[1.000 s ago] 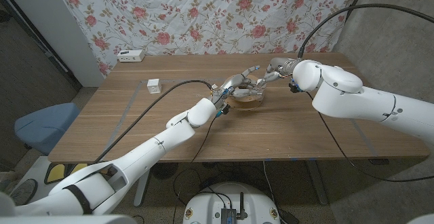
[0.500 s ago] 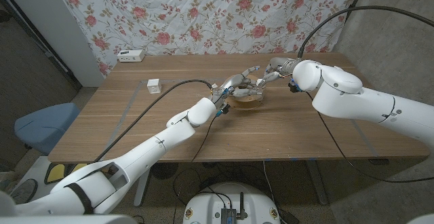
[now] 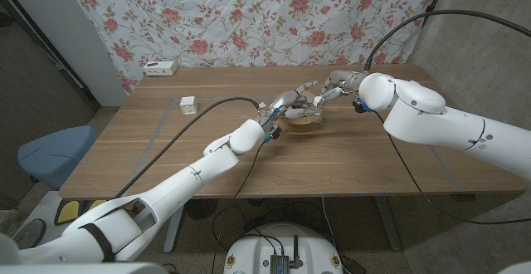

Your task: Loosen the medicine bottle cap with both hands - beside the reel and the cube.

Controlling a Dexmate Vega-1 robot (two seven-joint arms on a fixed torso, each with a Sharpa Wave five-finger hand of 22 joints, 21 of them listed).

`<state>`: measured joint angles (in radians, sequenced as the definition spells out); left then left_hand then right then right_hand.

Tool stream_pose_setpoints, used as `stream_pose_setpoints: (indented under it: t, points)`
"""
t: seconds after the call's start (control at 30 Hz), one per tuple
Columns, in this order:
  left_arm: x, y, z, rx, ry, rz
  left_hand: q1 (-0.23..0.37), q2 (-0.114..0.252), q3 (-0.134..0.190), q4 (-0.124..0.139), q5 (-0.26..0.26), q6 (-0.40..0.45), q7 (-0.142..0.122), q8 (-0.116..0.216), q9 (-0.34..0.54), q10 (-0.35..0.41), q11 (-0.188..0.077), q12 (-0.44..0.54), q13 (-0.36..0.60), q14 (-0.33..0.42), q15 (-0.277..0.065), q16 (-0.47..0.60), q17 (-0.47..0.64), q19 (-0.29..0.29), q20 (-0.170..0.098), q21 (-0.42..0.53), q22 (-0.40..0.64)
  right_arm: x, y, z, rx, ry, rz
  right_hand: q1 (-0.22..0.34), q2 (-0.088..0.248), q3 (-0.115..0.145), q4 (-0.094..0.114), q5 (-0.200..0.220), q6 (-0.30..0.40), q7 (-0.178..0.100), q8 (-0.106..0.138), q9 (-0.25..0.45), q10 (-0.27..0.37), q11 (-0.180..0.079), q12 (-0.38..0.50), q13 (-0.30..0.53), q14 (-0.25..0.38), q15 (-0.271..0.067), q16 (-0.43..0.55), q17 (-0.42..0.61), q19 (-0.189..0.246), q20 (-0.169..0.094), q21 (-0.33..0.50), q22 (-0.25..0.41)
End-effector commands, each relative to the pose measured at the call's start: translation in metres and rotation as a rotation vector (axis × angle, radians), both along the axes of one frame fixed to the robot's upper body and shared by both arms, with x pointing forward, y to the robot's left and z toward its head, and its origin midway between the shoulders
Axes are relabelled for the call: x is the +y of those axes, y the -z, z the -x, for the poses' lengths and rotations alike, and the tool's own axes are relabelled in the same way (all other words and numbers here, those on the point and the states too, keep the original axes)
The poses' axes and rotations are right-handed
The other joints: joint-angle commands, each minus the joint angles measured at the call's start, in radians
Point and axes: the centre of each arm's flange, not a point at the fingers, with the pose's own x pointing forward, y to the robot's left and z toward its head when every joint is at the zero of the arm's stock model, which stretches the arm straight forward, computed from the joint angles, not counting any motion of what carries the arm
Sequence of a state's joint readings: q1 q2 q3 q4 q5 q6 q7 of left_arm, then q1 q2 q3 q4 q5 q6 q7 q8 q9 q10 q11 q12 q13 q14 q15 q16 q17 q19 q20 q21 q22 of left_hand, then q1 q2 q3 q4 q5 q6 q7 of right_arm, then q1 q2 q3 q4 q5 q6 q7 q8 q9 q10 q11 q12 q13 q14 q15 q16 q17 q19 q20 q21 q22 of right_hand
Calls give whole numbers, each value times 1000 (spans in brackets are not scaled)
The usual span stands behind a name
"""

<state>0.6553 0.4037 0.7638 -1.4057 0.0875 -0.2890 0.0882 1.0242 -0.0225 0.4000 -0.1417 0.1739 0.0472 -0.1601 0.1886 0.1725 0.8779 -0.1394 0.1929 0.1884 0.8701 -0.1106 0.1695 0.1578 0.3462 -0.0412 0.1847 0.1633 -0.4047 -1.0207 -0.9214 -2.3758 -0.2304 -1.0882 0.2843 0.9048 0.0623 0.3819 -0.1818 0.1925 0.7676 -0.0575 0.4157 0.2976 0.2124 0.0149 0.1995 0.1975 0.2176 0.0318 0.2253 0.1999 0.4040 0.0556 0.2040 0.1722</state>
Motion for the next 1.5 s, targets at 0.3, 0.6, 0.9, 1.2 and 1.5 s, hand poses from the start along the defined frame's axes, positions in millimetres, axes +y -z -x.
stream_pose_setpoints:
  t: [0.3, 0.6, 0.9, 1.2, 1.5]
  points:
    - [-2, -1, 1, -5, 7, -7, -2, 9, 9, 1, 4, 12, -7, 2, 1, 26, -12, 7, 5, -2, -79, 2, 1, -6, -83, -1, 2, -3, 3, 1, 37, -59, -43, 98, 66, 42, 1, 20, -28, -55, -37, -17, -10, -39, -6, 1, -5, -26, -5, 4, -11, -25, -5, 3]
    - [-3, 1, 3, -2, 7, -7, -2, 10, 12, 1, 5, 15, -6, 1, 1, 28, -14, 7, 5, -2, -80, 2, 2, -7, -81, -1, 2, -6, 5, 1, 50, -74, -60, 134, 85, 59, -1, 30, -51, -60, -60, -28, -22, -63, -8, 0, -14, -33, -7, 5, -22, -34, -7, 3]
    - [-3, 2, 3, -2, 6, -8, -3, 10, 14, 1, 4, 17, -7, 0, 1, 30, -12, 8, 5, -1, -79, 2, 1, -8, -81, -1, 2, -7, 6, 2, 50, -83, -71, 155, 92, 67, 0, 37, -50, -77, -70, -35, -24, -79, -6, 0, -19, -42, -9, 5, -24, -36, -7, 3]
    - [-3, 1, 3, -2, 4, -9, -6, 10, 16, 1, 4, 19, -7, 0, 1, 29, -16, 7, 5, 0, -79, 3, 2, -8, -81, -1, 2, -8, 6, 3, 53, -86, -76, 167, 93, 70, 0, 41, -42, -90, -75, -40, -24, -89, -5, 0, -20, -43, -8, 5, -25, -34, -6, 3]
    - [-2, 1, 3, -5, 4, -8, -6, 9, 17, 0, 4, 23, -5, 0, 1, 32, -16, 7, 5, 1, -80, 3, 2, -7, -81, -1, 2, -8, 6, 4, 71, -104, -78, 172, 72, 58, 4, 43, -85, -86, -108, -50, -39, -59, -8, 0, -29, -25, -12, 3, -34, -28, -8, 3]
